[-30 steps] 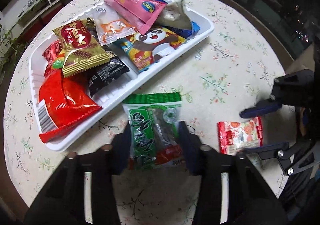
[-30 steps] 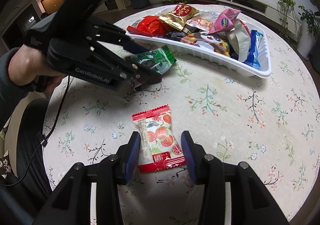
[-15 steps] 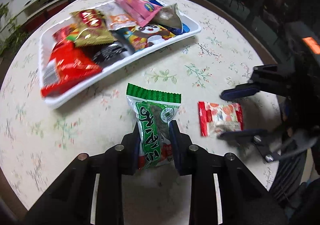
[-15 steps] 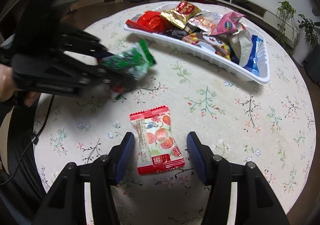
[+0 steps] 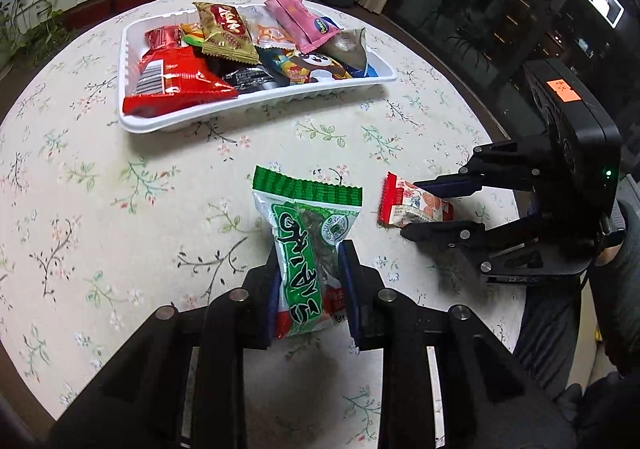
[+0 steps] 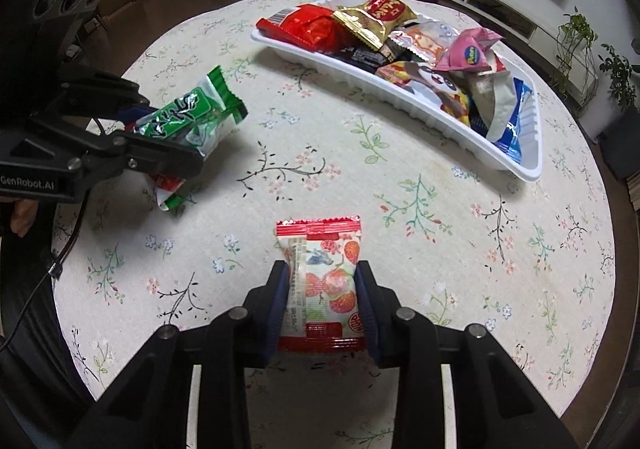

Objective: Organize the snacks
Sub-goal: 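Carry both held packs over the white tray, lower them in and open both tools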

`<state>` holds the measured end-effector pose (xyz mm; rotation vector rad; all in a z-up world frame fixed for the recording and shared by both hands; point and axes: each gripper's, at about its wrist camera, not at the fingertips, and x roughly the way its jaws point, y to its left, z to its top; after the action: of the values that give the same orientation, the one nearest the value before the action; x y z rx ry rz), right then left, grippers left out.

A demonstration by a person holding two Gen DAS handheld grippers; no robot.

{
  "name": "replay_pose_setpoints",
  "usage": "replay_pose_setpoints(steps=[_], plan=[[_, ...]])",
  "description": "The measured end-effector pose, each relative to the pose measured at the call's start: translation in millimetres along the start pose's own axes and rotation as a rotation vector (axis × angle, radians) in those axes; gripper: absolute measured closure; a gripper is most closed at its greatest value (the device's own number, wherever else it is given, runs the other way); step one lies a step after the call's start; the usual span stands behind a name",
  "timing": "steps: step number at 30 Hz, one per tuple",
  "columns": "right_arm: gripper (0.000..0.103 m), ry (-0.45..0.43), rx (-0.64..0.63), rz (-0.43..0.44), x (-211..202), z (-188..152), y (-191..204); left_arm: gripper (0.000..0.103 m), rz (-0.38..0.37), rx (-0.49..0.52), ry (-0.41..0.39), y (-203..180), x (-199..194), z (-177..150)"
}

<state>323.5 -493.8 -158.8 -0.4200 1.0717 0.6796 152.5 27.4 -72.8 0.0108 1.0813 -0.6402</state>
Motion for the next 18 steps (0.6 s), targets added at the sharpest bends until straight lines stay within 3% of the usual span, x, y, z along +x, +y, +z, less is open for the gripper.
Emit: replay_pose_setpoints(steps=[10, 18], plan=[[0.070, -0.076, 0.122, 0.043, -17, -5, -14, 0.079, -0.017, -0.045, -0.058, 11, -17, 4], [0.070, -0.215, 0.247, 0.037, -63, 19, -51, 0.079, 0.012, -0.070, -0.164, 33, -59, 47]])
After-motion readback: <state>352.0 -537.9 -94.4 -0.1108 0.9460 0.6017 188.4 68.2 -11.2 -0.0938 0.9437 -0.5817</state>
